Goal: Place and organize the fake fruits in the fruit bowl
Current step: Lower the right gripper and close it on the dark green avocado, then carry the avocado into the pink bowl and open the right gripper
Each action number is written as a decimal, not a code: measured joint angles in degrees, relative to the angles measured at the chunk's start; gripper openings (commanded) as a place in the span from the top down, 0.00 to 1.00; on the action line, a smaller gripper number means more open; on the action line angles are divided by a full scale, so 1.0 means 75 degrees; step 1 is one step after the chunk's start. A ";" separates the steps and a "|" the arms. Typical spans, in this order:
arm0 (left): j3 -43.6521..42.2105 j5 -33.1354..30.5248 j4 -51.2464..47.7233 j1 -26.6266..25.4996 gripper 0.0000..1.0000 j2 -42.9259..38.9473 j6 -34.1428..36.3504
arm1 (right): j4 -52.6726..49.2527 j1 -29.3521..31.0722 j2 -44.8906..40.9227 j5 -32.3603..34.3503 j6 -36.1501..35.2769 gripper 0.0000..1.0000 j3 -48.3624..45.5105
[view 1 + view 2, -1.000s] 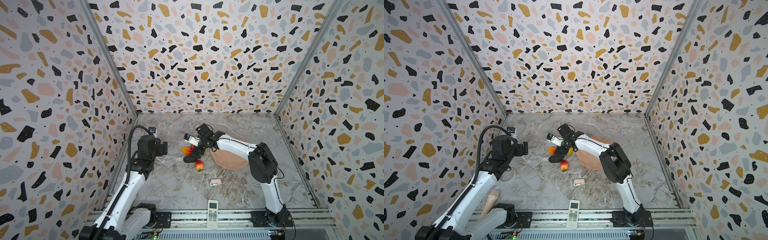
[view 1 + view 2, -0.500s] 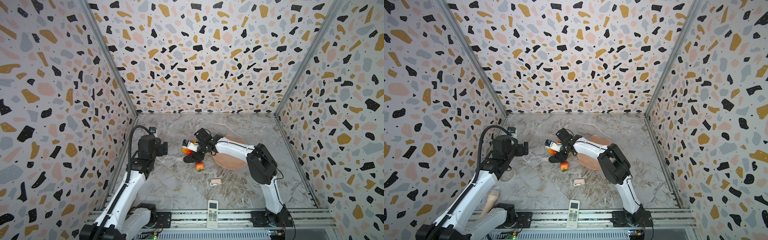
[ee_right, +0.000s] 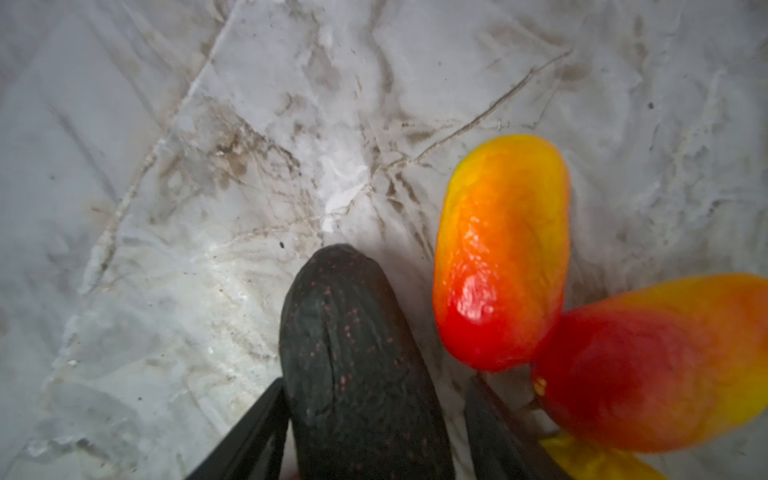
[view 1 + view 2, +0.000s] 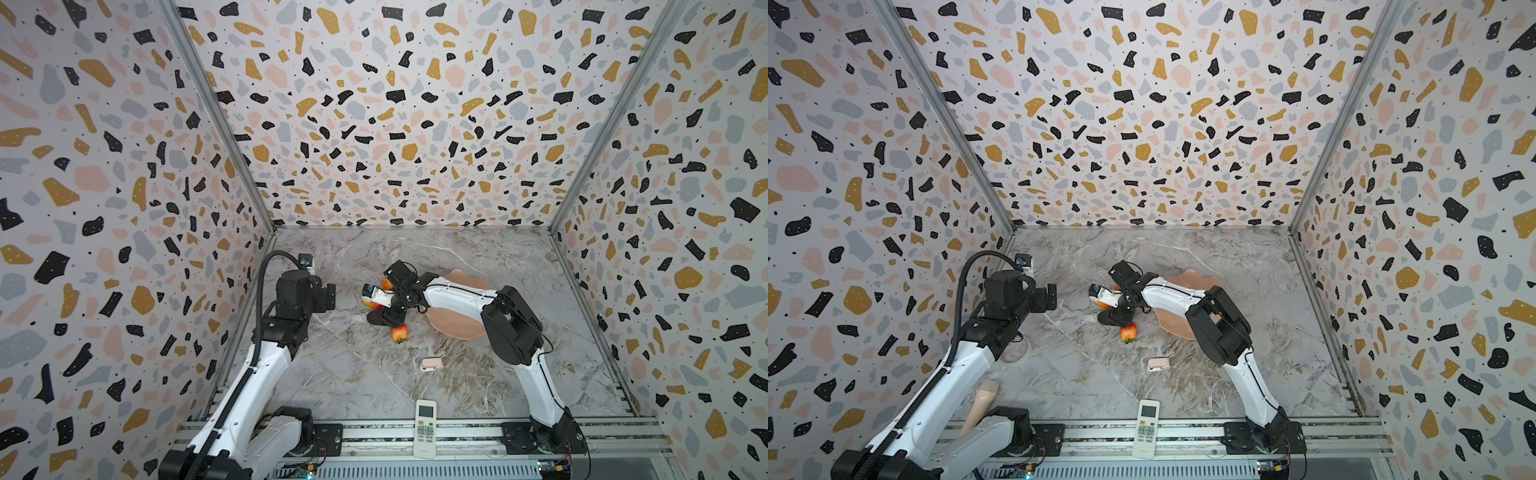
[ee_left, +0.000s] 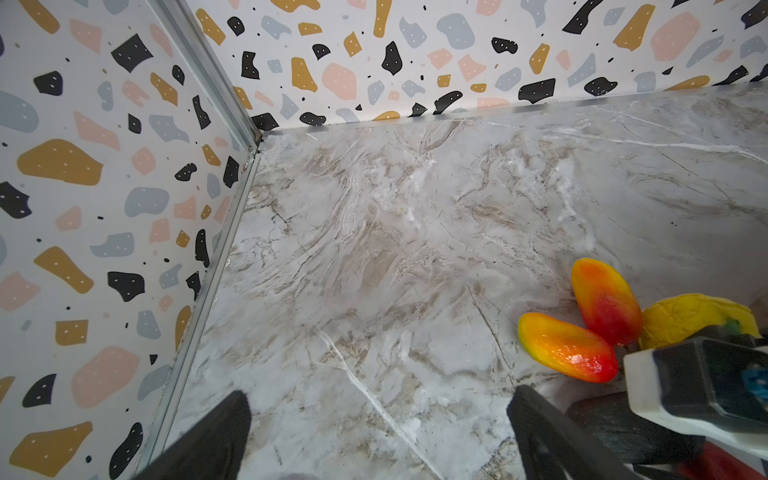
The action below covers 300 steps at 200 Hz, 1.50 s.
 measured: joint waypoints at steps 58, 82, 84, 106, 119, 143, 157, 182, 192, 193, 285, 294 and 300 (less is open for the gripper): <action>0.0000 0.0003 0.0000 0.0000 0.00 0.0000 0.0000 | -0.0067 0.0000 0.0239 -0.0006 0.0079 0.61 0.0289; 0.0000 0.0003 0.0000 0.0003 0.00 0.0000 0.0000 | -0.0082 0.0003 0.0236 -0.0009 0.0073 0.67 0.0289; 0.0000 0.0003 0.0000 0.0003 0.00 0.0000 0.0000 | -0.0082 0.0006 0.0233 -0.0009 0.0070 0.68 0.0291; 0.0000 0.0003 0.0000 0.0003 0.00 0.0000 0.0000 | -0.0152 0.0038 0.0111 -0.0003 0.0012 0.73 0.0291; 0.0000 0.0003 0.0000 0.0003 0.00 0.0000 0.0000 | -0.0221 0.0067 -0.0064 -0.0003 -0.0035 0.76 0.0289; 0.0000 0.0003 0.0000 0.0003 0.00 0.0000 0.0000 | -0.0216 0.0064 -0.0784 -0.0003 -0.0070 0.78 0.0201; 0.0000 0.0003 0.0003 0.0003 0.00 0.0000 0.0003 | -0.0108 0.0047 -0.1413 -0.0003 -0.0067 0.79 0.0006; 0.0000 0.0000 0.0000 0.0003 0.00 0.0000 0.0003 | 0.0286 -0.0254 -0.2521 0.0230 0.0128 0.79 -0.0589; 0.0000 0.0000 0.0003 0.0003 0.00 0.0000 0.0003 | 0.0460 -0.0525 -0.2871 0.0458 0.0335 0.79 -0.0892; 0.0000 0.0000 0.0000 0.0003 0.00 0.0000 0.0003 | 0.0475 -0.0548 -0.2891 0.0475 0.0350 0.78 -0.0915; 0.0003 0.0160 0.0000 0.0003 0.00 0.0181 0.0000 | 0.0638 -0.2643 -0.3334 0.2285 0.2276 0.78 -0.3646; 0.0003 0.0230 0.0000 0.0003 0.01 0.0201 0.0000 | 0.0638 -0.2652 -0.3386 0.2305 0.2358 0.78 -0.3838; 0.0006 0.0268 0.0000 0.0003 0.00 0.0213 0.0000 | 0.0638 -0.2658 -0.3410 0.2314 0.2398 0.78 -0.3931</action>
